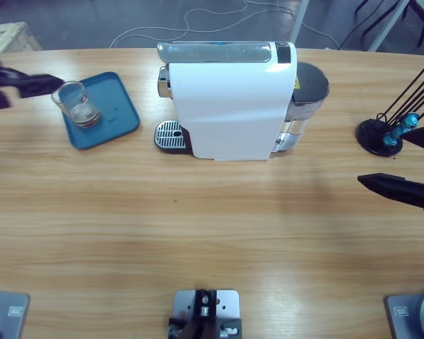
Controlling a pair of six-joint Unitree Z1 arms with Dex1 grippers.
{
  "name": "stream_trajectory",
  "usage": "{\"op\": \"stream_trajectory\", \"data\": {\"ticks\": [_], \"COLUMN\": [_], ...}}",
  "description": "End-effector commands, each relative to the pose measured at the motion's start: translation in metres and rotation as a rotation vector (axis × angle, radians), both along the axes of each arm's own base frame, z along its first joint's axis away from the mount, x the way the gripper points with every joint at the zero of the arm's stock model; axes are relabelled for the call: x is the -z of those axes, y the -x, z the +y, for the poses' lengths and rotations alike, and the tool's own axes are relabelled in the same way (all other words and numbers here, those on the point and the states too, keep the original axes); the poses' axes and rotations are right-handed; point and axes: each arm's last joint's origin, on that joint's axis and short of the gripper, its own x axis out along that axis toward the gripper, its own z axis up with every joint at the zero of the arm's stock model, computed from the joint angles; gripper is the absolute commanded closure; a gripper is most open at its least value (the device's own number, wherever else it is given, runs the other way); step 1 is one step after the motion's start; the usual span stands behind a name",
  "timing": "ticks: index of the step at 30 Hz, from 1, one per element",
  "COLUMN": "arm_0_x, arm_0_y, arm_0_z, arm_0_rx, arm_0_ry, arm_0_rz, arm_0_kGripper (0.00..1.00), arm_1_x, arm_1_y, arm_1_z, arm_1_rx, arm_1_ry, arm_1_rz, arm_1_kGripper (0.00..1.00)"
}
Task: Pour coffee
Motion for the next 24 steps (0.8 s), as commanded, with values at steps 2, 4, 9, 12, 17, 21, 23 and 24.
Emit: {"op": "stream_trajectory", "data": {"ticks": [2,4,9,12,17,21,23,24], "arm_0_x": [-0.024,-0.019,0.002,0.010,0.017,0.019,0.020,0.020], "arm_0_y": [0.118,0.128,0.149,0.146,0.141,0.139,0.136,0.136], "arm_0_z": [0.004,0.006,0.020,0.018,0.014,0.013,0.011,0.011], "arm_0_rx": [0.305,0.352,0.385,0.385,0.369,0.369,0.369,0.370], "arm_0_ry": [0.059,0.055,0.051,0.045,0.039,0.039,0.035,0.034], "arm_0_rz": [0.007,-0.001,-0.117,-0.084,-0.046,-0.034,-0.026,-0.023], "arm_0_kGripper": [0.018,0.018,0.018,0.018,0.018,0.018,0.018,0.018], "arm_1_x": [0.012,0.013,0.017,0.021,0.024,0.024,0.025,0.025], "arm_1_y": [0.006,0.012,0.020,0.017,0.012,0.011,0.011,0.011], "arm_1_z": [0.007,0.010,0.006,0.009,0.013,0.014,0.014,0.014], "arm_1_rx": [-0.118,-0.165,-0.195,-0.186,-0.180,-0.174,-0.174,-0.175], "arm_1_ry": [-0.018,-0.018,-0.032,-0.022,-0.004,0.003,0.006,0.007], "arm_1_rz": [0.077,0.090,0.082,0.091,0.104,0.102,0.100,0.099], "arm_1_kGripper": [0.000,0.000,0.000,0.000,0.000,0.000,0.000,0.000]}}
